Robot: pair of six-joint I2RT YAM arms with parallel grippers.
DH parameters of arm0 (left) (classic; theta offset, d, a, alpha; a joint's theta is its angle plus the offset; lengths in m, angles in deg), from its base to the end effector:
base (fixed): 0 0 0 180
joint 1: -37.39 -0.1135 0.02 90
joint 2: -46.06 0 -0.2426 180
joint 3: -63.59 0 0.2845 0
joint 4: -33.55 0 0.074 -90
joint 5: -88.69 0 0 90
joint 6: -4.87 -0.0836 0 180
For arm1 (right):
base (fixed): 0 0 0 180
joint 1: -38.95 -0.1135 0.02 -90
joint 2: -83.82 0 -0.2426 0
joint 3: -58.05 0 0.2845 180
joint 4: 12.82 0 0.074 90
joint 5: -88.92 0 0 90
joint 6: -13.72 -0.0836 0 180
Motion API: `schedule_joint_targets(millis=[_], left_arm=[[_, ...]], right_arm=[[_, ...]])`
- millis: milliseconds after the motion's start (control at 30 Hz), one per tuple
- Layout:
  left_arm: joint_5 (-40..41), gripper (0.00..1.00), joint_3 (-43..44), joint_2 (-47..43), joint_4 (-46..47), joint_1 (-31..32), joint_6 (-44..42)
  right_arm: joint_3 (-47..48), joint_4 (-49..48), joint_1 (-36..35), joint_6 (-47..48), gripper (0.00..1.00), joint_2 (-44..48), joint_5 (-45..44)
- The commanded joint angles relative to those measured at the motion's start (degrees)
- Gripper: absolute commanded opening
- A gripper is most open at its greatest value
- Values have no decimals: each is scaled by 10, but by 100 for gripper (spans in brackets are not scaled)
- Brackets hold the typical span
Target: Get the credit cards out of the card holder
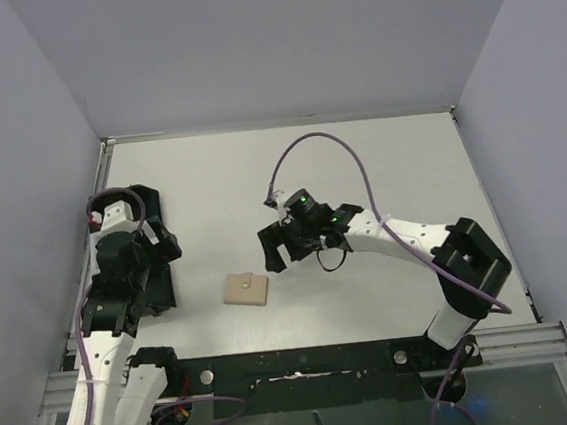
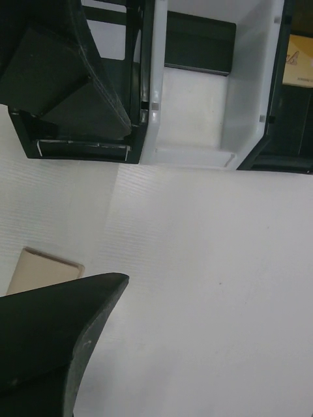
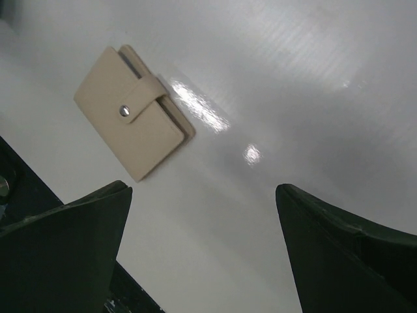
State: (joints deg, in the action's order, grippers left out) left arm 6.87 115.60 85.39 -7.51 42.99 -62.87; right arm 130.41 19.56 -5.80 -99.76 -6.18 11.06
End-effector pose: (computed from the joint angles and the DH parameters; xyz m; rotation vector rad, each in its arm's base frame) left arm 0.2478 -0.0123 0.2552 -0.3858 2.0278 -0.1529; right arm 0.2654 0.2879 0.1506 -0.5735 2.5141 0.7526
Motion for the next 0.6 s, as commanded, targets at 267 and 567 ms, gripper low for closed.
schedule_joint_targets(millis=[267,567], left_arm=[[151,86,-51,-139,62,4,-12],[172,86,-49,-118,61,4,-4]], right_arm=[[195,-35,-147,23,91,-185,-44],[239,38,-162,43,84,-249,-144]])
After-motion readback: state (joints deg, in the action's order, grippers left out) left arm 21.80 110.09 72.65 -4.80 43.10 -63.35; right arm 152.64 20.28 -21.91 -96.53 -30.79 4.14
